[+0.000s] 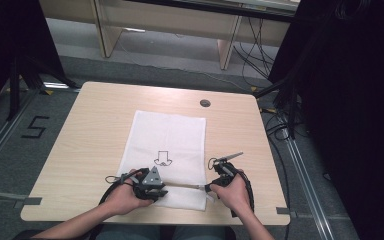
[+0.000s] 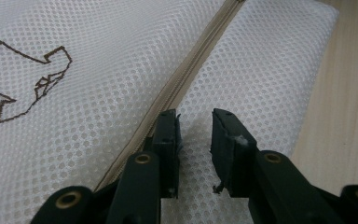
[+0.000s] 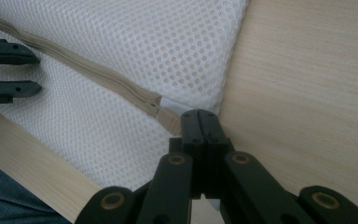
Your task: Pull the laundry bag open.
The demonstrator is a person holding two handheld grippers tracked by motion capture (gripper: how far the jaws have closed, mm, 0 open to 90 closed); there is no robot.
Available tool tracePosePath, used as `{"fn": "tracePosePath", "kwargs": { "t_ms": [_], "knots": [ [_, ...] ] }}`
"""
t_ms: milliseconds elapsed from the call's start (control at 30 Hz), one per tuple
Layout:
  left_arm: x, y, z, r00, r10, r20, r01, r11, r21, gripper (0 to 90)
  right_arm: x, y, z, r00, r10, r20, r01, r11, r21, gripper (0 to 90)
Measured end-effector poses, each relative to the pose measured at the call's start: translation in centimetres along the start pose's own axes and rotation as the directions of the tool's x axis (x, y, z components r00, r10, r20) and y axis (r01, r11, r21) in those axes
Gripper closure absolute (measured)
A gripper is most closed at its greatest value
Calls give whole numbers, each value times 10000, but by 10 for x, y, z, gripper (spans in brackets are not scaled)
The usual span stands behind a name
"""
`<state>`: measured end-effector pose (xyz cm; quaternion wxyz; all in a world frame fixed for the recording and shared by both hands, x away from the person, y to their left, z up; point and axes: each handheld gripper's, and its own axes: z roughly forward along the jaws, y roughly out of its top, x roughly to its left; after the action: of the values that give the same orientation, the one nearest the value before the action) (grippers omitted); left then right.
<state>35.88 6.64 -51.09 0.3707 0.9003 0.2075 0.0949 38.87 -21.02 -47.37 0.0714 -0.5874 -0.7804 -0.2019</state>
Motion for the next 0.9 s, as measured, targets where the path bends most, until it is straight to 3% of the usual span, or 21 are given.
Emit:
{"fn": "tracePosePath", "kwargs": {
  "t_ms": [167,467,567,600,633,800,867,900],
  "knots": [
    [0,0,0,10000,-5,30,5,10000,-26,712,5,3,0,9995,90,-305,-89,9999,49,900],
    [0,0,0,10000,-22,27,22,10000,-41,712,20,6,3,9968,-217,-768,197,9995,-262,900],
    [0,-1,1,10000,-27,24,27,10000,-94,712,26,10,9,9973,-507,-538,485,9979,-418,900],
    [-1,-1,1,9999,-97,88,98,9998,-158,712,24,11,13,9933,-1062,-451,1023,9914,-814,900],
    [-1,-1,1,9999,-75,99,77,9999,-154,712,24,12,13,9917,-1203,-446,1162,9895,-855,900],
    [0,-1,1,10000,32,91,-31,9998,-208,690,18,9,-4,9912,-1305,-235,1256,9811,-1475,897],
    [0,1,0,9998,139,126,-135,9995,-284,661,15,6,-6,9949,-1010,-24,995,9835,-1510,896],
    [-1,2,0,9999,52,99,-48,9993,-361,652,12,5,-6,9934,-1143,-92,1116,9823,-1504,894]
  ]
}}
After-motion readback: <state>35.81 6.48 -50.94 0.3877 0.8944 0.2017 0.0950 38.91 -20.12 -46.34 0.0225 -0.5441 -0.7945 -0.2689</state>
